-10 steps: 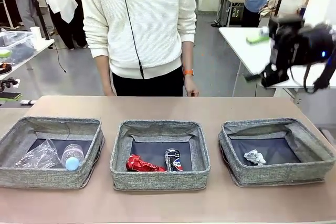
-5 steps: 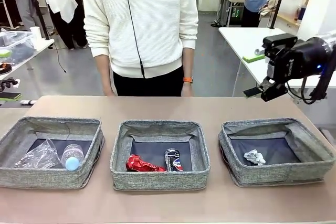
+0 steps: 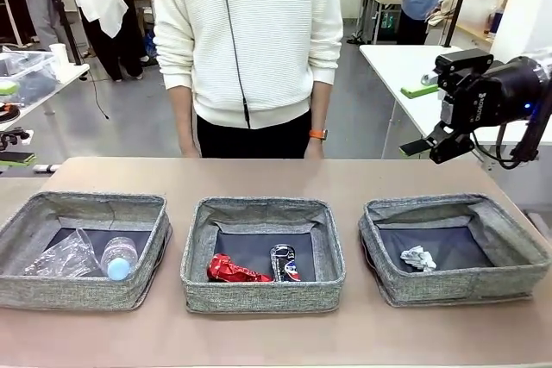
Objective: Sort the waste into the appropriate baskets.
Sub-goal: Place the picked waste into the Fabric basket indicated by the person.
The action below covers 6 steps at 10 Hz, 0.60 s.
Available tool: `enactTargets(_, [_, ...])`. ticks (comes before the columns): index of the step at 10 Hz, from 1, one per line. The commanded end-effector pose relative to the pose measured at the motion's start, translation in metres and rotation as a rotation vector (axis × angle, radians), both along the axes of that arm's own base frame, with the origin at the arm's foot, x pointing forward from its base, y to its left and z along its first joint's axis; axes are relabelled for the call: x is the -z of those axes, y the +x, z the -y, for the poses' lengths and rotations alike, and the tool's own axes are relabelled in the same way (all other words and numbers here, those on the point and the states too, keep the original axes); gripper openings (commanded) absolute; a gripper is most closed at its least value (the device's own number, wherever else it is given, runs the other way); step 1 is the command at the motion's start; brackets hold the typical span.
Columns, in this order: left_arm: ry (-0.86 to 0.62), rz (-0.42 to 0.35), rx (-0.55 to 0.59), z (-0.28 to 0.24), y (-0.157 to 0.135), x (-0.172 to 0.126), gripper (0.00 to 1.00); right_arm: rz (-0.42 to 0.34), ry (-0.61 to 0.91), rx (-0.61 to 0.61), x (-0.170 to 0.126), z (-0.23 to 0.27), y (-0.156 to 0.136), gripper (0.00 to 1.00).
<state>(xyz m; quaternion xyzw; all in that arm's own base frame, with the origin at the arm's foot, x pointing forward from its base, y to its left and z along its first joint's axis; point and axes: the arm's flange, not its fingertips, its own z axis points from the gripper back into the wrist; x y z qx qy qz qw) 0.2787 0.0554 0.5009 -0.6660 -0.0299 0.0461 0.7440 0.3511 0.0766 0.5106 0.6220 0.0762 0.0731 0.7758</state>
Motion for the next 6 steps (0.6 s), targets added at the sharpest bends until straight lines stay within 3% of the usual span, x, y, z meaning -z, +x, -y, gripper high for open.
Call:
enactTargets(1, [-0.011,0.019,0.006,0.0004,-0.0005,-0.0016,1.0,0.018,0.025,-0.003,0.0005,-0.0002,0.0004,1.0])
enactTargets(6, [-0.011,0.019,0.006,0.0004,-0.0005,-0.0016,1.0,0.018,0.025,-0.003,0.0005,-0.0002,0.0004,1.0])
